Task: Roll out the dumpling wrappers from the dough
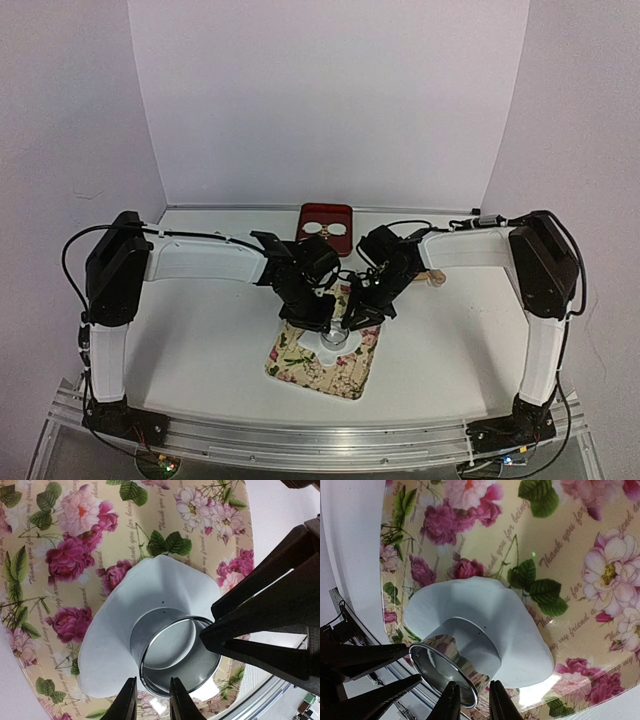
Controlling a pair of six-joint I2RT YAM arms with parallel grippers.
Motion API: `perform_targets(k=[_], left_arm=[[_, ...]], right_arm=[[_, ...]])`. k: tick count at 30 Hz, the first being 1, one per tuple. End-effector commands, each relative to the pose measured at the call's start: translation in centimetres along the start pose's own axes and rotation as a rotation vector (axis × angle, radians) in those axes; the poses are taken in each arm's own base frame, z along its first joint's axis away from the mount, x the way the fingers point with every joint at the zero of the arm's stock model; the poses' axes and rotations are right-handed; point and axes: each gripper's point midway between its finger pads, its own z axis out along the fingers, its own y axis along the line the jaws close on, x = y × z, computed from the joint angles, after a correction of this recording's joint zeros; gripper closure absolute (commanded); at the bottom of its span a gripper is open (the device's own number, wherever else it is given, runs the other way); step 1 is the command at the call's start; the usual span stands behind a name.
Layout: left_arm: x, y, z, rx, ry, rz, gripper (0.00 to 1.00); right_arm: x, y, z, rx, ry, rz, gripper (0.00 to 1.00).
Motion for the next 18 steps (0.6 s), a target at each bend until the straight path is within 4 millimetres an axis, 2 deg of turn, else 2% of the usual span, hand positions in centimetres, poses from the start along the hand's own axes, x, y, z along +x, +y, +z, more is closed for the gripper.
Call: perform_targets(k=[1, 12, 18], left_arm=[[-1.2, -0.5, 0.0, 0.002, -0.021, 0.028, 0.78], [-0.8, -0.1, 1.0, 0.002, 0.011, 0.048, 0.83], [-0.2, 0.4, 2.0, 0.001, 0.04, 0.058, 0.87]], right_arm=[[-0.8, 1.3, 0.2, -0.027, -0.008, -0.033, 0.8], [-0.5, 0.3, 1.4, -0.007, 0.02, -0.011, 0.87], [-0.1, -0.6, 2.3, 0.015, 0.038, 0.001, 0.95]])
